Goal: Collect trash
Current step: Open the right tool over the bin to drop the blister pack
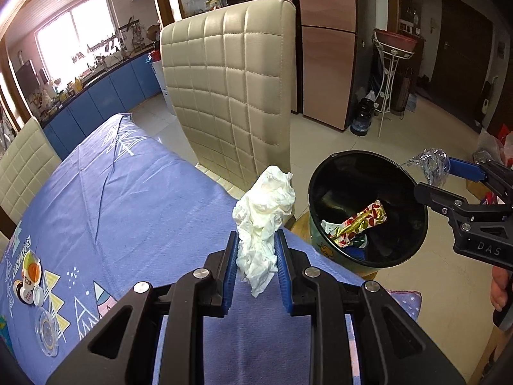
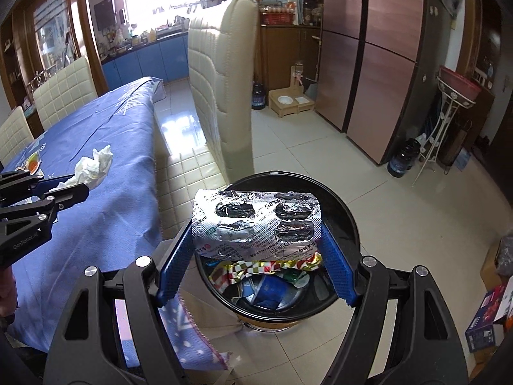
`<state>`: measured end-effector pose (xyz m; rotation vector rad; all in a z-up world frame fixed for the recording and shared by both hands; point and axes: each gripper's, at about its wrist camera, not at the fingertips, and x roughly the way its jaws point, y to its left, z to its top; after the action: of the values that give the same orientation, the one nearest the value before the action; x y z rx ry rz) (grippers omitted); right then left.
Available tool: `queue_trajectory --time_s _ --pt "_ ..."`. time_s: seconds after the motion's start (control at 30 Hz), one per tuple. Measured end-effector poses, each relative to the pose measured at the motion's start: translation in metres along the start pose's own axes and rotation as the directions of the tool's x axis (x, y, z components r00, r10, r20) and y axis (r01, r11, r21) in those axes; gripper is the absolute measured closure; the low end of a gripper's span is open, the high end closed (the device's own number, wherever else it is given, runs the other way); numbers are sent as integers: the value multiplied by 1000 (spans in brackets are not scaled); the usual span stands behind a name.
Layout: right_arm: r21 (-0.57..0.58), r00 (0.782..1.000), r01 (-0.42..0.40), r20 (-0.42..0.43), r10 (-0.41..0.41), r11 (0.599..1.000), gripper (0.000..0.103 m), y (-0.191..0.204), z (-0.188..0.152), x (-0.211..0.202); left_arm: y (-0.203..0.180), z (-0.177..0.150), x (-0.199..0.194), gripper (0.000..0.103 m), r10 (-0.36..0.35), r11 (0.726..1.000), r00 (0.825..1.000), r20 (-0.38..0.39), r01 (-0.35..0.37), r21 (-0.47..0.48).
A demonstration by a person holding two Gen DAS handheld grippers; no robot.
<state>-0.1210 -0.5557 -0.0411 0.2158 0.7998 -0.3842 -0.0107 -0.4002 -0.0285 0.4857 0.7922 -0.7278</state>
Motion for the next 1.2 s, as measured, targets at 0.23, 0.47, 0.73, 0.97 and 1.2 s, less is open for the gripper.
queue_trajectory --time_s 0.23,0.47,0.73,0.97,1.2 --pt "15 1000 6 -2 -6 1000 28 -17 -2 0 -25 16 8 81 -15 999 1000 6 15 38" --pt "26 1000 -1 -6 1 1000 28 -29 -3 7 -39 26 21 81 -21 998 1000 -9 21 54" --pt "14 1000 -8 -18 8 1000 37 -34 -4 18 -48 33 34 81 -21 997 999 -24 23 70" --pt "10 999 -20 -36 20 1000 42 -39 -1 30 -55 38 47 81 -25 997 999 -43 29 76" --pt "32 999 -14 -47 15 999 42 -49 -2 36 -62 43 55 81 -30 996 998 -52 34 86"
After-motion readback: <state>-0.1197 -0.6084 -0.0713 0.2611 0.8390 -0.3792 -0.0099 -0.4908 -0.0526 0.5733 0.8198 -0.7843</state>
